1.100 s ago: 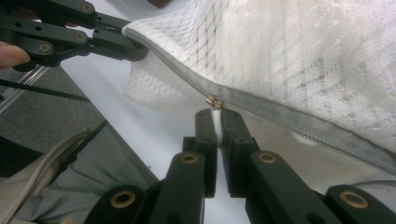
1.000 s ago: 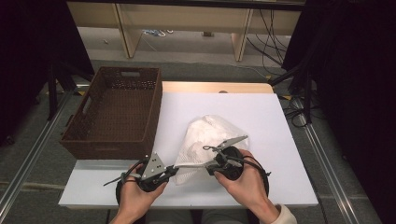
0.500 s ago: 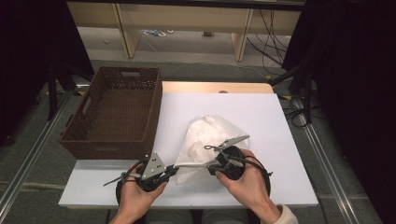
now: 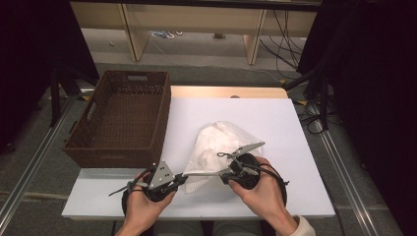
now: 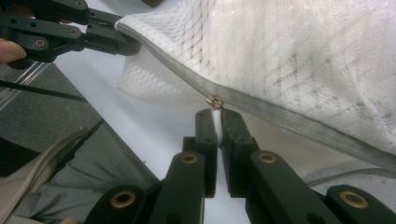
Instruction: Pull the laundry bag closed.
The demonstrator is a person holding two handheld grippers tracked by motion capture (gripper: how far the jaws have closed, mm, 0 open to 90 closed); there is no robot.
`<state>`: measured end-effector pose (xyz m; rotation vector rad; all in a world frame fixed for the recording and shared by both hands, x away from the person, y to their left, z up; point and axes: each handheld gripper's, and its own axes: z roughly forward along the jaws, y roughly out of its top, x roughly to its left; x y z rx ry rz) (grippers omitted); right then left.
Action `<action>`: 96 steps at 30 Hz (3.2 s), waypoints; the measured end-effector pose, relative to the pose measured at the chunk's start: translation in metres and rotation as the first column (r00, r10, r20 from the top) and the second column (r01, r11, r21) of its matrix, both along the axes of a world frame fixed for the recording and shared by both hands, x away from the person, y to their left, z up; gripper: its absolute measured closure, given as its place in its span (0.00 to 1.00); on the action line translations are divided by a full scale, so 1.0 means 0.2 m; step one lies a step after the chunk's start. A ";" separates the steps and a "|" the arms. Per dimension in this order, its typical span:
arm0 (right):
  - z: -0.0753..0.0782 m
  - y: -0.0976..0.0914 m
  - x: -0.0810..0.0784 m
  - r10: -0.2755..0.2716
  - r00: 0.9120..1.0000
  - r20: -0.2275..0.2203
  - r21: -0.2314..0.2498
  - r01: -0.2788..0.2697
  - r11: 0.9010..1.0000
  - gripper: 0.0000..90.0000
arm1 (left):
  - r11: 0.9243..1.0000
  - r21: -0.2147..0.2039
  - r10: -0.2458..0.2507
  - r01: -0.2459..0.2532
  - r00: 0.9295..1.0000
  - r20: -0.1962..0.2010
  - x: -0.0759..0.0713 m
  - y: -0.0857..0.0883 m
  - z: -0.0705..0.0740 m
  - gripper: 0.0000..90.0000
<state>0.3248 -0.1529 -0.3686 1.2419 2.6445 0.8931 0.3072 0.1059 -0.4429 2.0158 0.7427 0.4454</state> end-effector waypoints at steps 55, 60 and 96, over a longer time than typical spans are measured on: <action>0.03 -0.06 0.00 -0.024 1.000 0.002 -0.004 0.024 1.000 0.97 | 1.000 0.011 0.017 -0.017 1.000 0.003 0.01 0.02 0.00 0.95; 0.03 -0.06 0.00 -0.025 1.000 0.002 -0.004 0.025 1.000 0.97 | 1.000 0.020 0.012 -0.012 1.000 -0.003 0.01 0.03 0.00 0.95; 0.04 -0.08 0.00 -0.052 0.998 -0.024 -0.013 0.052 0.999 0.97 | 1.000 0.011 0.021 -0.021 1.000 -0.001 0.01 0.03 -0.01 0.95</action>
